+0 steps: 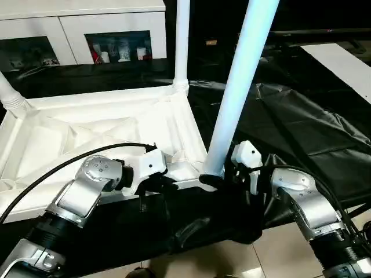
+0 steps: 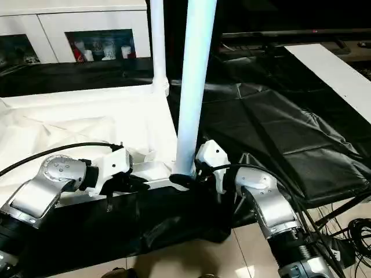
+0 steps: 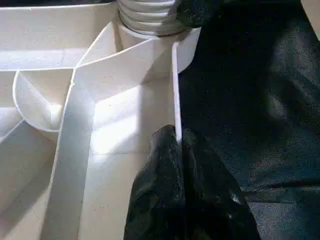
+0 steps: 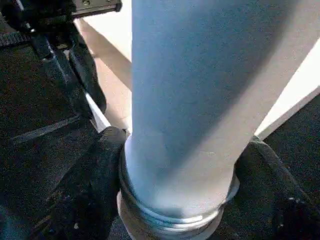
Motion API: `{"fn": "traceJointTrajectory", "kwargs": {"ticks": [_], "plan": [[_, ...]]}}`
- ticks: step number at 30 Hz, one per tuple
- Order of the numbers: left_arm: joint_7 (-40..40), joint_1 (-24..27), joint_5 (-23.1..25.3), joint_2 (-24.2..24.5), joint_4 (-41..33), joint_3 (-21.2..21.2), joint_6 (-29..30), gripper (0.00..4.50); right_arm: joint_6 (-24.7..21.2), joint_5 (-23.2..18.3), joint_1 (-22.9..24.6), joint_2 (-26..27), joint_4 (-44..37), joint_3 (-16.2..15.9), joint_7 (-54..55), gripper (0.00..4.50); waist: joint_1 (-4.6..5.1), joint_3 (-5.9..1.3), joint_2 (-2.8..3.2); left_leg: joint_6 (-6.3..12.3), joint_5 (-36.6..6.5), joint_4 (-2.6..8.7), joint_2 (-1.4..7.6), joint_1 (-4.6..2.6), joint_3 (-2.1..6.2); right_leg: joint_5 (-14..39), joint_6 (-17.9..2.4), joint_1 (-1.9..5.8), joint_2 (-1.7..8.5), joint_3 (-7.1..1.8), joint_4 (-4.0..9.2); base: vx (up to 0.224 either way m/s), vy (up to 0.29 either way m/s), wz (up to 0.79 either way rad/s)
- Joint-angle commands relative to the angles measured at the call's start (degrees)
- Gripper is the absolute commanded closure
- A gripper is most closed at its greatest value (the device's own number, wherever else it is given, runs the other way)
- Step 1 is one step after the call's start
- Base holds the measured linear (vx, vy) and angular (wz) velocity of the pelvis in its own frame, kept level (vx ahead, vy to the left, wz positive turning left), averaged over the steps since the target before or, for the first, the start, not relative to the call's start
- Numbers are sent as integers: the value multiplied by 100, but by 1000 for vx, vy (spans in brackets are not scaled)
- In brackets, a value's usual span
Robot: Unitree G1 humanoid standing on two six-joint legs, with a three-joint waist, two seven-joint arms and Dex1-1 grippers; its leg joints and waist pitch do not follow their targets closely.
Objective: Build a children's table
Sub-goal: Rotate leg to tighten
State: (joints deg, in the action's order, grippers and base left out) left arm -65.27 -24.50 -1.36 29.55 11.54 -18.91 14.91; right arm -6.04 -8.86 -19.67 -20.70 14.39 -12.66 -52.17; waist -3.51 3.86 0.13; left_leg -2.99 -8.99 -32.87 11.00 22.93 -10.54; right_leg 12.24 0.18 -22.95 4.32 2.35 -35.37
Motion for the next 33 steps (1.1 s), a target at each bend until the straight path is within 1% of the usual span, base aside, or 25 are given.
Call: {"fn": "traceJointTrajectory", "kwargs": {"ticks": [1, 2, 4, 5, 6, 7, 8, 9, 11, 12, 13, 14, 15, 17, 18, 21, 22, 23, 24, 26, 27, 28, 29, 31, 33], "plan": [[72, -30, -1, -105, -5, -60, 11, 450, -113, 113, 45, 76, 188, -24, 200, 180, -16, -345, -5, 467, -732, 305, 197, -158, 50, -280, -1517, 276, 308, -203, 317, 0, 0, 0], [442, -117, 94, -316, 199, -15, 122, 450, -206, 251, 13, 298, 490, 94, 779, 180, -2, -319, -2, 420, -839, 318, 201, -152, 51, -108, -1505, 263, 314, -209, 334, 0, 0, 0], [805, -224, 207, -537, 417, -4, 274, 450, -365, 297, -29, 573, 756, 239, 1345, 180, 21, -286, -10, 255, -1118, 347, 196, -171, 47, 427, -1447, 235, 313, -215, 391, 0, 0, 0], [805, -224, 207, -537, 417, -4, 274, 450, -365, 297, -29, 573, 756, 239, 1345, 180, 21, -264, -7, 107, -1403, 381, 191, -193, 59, 978, -1356, 220, 322, -215, 437, 0, 0, 0], [1189, -338, 287, -798, 649, 25, 387, 450, -460, 311, -79, 874, 952, 367, 1888, 180, 22, -253, -13, -9, -1644, 404, 202, -213, 70, 1412, -1222, 211, 340, -226, 479, 0, 0, 0], [1277, -366, 297, -866, 696, 36, 425, 450, -477, 320, -96, 951, 1001, 396, 2027, 180, 32, -230, 4, -67, -1772, 423, 206, -222, 74, 1597, -1174, 181, 343, -233, 494, 0, 0, 0], [1505, -444, 342, -1035, 805, 44, 549, 450, -524, 346, -159, 1156, 1141, 450, 2375, 181, 45, -200, 9, -189, -2136, 453, 206, -256, 96, 2088, -1054, 152, 348, -226, 544, 0, 0, 0], [1717, -521, 381, -1186, 907, 57, 665, 450, -541, 385, -235, 1336, 1275, 489, 2695, 181, 67, -209, 3, -295, -2325, 467, 196, -274, 127, 2366, -959, 153, 362, -222, 571, 0, 0, 0], [1884, -586, 412, -1307, 991, 65, 754, 450, -548, 424, -308, 1483, 1392, 520, 2967, 181, 73, -225, 8, -344, -2336, 478, 198, -275, 143, 2367, -896, 152, 368, -223, 580, 0, 0, 0], [2232, -710, 472, -1514, 1167, 107, 916, 450, -556, 476, -455, 1710, 1619, 572, 3399, 181, 79, -221, 13, -342, -2324, 494, 200, -254, 150, 2271, -857, 160, 364, -221, 584, 0, 0, 0], [2420, -784, 497, -1630, 1278, 137, 995, 450, -546, 502, -552, 1826, 1767, 597, 3621, 181, 104, -206, 9, -351, -2453, 491, 182, -274, 142, 2366, -829, 120, 354, -224, 609, 0, 0, 0], [2577, -852, 511, -1744, 1379, 163, 1066, 450, -525, 497, -650, 1950, 1914, 633, 3807, 181, 111, -213, 8, -349, -2525, 482, 179, -294, 150, 2460, -802, 113, 367, -225, 627, 0, 0, 0], [2674, -898, 524, -1822, 1452, 186, 1103, 450, -512, 506, -718, 2036, 2011, 661, 3928, 181, 120, -207, 3, -341, -2546, 483, 174, -280, 150, 2492, -788, 114, 369, -224, 631, 0, 0, 0], [2860, -1015, 535, -2015, 1641, 231, 1167, 450, -483, 533, -908, 2258, 2248, 724, 4221, 181, 137, -203, -3, -336, -2658, 479, 163, -303, 154, 2652, -722, 73, 369, -224, 663, 0, 0, 0], [2916, -1070, 564, -2089, 1732, 236, 1171, 450, -416, 583, -1030, 2354, 2396, 706, 4242, 181, 140, -199, 0, -325, -2722, 487, 160, -300, 168, 2735, -678, 78, 372, -211, 678, 0, 0, 0], [2897, -1081, 587, -2094, 1747, 236, 1146, 450, -292, 579, -1066, 2369, 2419, 629, 3928, 181, 132, -203, -12, -272, -2707, 495, 163, -277, 168, 2684, -598, 82, 377, -215, 693, 0, 0, 0], [2808, -1069, 631, -2028, 1714, 182, 1056, 450, -215, 466, -1030, 2378, 2328, 617, 3561, 181, 127, -206, -11, -239, -2673, 500, 167, -273, 164, 2627, -599, 82, 378, -220, 689, 0, 0, 0], [2760, -1051, 643, -1985, 1669, 161, 1052, 450, -232, 364, -983, 2363, 2217, 620, 3328, 146, 124, -205, -33, -191, -2654, 502, 170, -262, 162, 2578, -596, 92, 378, -220, 690, 0, 0, 0], [2641, -1017, 656, -1895, 1584, 113, 968, 450, -161, 291, -916, 2294, 2040, 571, 3029, 146, 112, -215, -22, -149, -2544, 511, 177, -246, 159, 2451, -619, 111, 379, -221, 677, 0, 0, 0], [2518, -978, 656, -1792, 1476, 76, 960, 450, -42, 289, -862, 2179, 1872, 487, 2795, 111, 99, -240, -32, -62, -2218, 515, 190, -205, 140, 1999, -696, 158, 376, -225, 642, 0, 0, 0], [2281, -908, 678, -1617, 1343, -15, 778, 450, 7, 240, -813, 2010, 1670, 445, 2560, 109, 84, -246, -33, 23, -2050, 506, 195, -213, 120, 1760, -778, 153, 373, -229, 633, 0, 0, 0], [2239, -888, 669, -1582, 1307, -15, 796, 450, -6, 219, -801, 1959, 1611, 438, 2488, 106, 78, -243, -26, 52, -2011, 504, 194, -209, 118, 1714, -806, 153, 368, -228, 627, 0, 0, 0], [2149, -844, 644, -1510, 1229, -10, 845, 450, -34, 175, -778, 1844, 1482, 419, 2325, 106, 84, -250, -33, 92, -1910, 499, 196, -186, 115, 1645, -870, 181, 365, -219, 607, 0, 0, 0], [1910, -760, 606, -1354, 1090, -41, 741, 450, -222, 181, -726, 1597, 1262, 324, 2036, 79, 80, -261, -30, 131, -1704, 488, 199, -178, 97, 1483, -949, 189, 365, -222, 599, 0, 0, 0], [1788, -721, 592, -1269, 1035, -58, 763, 450, -273, 191, -689, 1445, 1148, 251, 1831, 79, 76, -280, -38, 216, -1321, 457, 190, -140, 77, 1027, -1051, 230, 355, -213, 546, 0, 0, 0]]}}
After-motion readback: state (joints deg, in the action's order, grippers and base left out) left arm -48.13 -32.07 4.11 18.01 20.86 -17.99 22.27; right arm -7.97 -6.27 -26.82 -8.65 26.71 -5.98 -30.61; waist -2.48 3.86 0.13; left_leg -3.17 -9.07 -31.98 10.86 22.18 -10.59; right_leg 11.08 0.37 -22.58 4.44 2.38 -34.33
